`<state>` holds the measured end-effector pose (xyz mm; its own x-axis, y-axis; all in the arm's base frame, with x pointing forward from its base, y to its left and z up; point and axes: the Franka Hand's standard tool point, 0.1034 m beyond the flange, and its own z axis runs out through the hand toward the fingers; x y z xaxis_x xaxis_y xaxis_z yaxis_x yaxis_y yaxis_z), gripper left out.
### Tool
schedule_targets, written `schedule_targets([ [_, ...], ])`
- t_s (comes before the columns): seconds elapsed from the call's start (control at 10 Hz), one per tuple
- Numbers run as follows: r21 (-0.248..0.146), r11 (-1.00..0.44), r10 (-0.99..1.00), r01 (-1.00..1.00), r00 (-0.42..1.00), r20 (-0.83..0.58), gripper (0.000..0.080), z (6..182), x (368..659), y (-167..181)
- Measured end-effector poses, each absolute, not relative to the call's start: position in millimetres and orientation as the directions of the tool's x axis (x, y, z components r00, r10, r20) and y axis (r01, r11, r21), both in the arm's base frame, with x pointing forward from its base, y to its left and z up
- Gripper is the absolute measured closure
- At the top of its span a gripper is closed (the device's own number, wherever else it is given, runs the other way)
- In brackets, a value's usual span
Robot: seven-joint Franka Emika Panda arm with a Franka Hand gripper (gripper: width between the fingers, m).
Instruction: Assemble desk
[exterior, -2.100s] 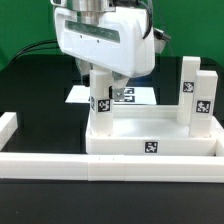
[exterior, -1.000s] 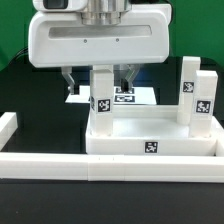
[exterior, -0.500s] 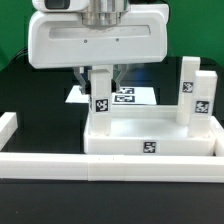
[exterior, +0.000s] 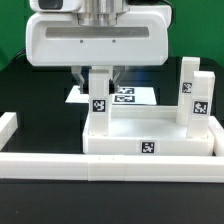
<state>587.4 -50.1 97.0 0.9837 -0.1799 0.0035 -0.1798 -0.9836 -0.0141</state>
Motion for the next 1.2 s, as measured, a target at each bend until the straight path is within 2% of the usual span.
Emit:
schedule_targets([
  [0.3, -0.034, -0.823, -0.567, -0.568, 0.823, -0.019, 0.0511, 96.7, 586.2, -48.6],
  [0.4, -0.064, -0.756, -0.651, -0.651, 0.759, -0.027, 0.0511, 96.6, 586.7, -49.9],
  [0.9, -0.056, -0.494, -0.867, -0.867, 0.497, -0.046, 0.0511, 96.6, 587.3, -50.1],
  [1.0, -0.078, -0.352, -0.933, -0.933, 0.356, -0.055, 0.0511, 96.9, 587.2, -51.9],
  [1.2, -0.084, -0.167, -0.983, -0.982, 0.173, -0.066, 0.0511, 96.7, 585.2, -52.4],
])
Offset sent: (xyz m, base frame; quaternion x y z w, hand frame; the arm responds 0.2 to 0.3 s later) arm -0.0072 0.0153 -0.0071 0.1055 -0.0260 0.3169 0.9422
